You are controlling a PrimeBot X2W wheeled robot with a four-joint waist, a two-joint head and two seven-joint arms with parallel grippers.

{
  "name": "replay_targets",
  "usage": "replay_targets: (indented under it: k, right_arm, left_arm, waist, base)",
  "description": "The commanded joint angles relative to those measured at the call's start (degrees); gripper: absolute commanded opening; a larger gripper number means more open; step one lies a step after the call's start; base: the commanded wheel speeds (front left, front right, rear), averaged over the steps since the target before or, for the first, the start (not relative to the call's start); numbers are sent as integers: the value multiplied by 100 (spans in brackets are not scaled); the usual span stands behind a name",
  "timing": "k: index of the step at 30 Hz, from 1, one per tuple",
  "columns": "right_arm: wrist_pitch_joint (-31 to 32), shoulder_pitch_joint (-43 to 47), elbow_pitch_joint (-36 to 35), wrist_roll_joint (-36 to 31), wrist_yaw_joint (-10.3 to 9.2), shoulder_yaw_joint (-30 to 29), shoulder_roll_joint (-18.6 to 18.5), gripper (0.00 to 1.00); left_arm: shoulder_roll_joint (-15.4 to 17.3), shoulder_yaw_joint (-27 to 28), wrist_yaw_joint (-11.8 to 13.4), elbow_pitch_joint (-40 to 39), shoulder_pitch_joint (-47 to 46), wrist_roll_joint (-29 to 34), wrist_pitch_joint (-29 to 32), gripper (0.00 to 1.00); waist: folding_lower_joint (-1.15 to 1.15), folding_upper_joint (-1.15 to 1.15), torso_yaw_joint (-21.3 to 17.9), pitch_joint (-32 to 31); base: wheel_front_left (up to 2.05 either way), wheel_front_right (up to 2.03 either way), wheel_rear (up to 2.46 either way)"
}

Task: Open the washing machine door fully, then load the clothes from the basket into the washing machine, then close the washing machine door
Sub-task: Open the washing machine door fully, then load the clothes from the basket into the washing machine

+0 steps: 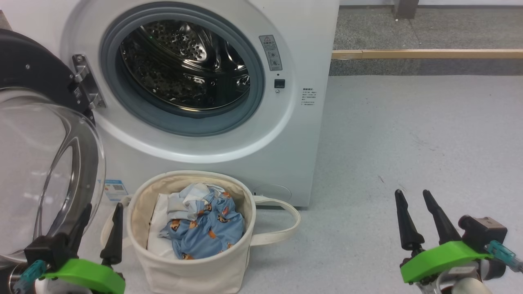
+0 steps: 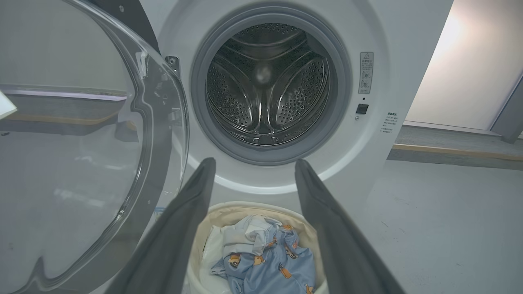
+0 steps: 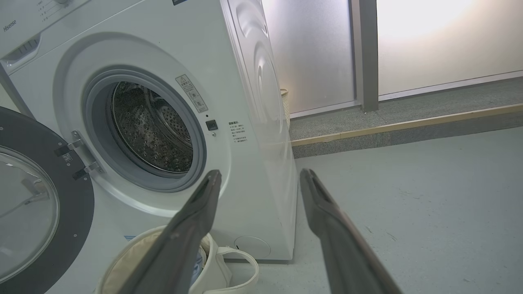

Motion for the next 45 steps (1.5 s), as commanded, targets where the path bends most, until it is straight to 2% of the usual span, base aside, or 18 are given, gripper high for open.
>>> replay_targets:
  k: [1, 9, 24, 45]
  right_arm:
    - [-73, -299, -168, 6, 5, 63, -102, 100]
    - [-73, -270, -155, 15, 5, 104, -100, 100]
    - [-73, -242, -130, 40, 5, 156, -102, 100]
    - [-73, -261, -122, 26, 5, 150, -64, 100]
  left_arm:
    - [196, 241, 17, -140, -353, -15, -66, 100]
    - [222, 236, -34, -39, -383, -36, -86, 100]
    - [236, 248, -60, 53, -382, -124, -99, 100]
    - [300, 321, 25, 148, -456, -170, -109, 100]
  waist:
    - [0, 0, 9, -1]
    - [0, 0, 80, -31]
    - [0, 0, 148, -40]
    - [0, 0, 230, -7]
  base:
    - [0, 0, 0]
    - [11, -5, -6]
    - [86, -52, -34]
    - [172, -132, -40]
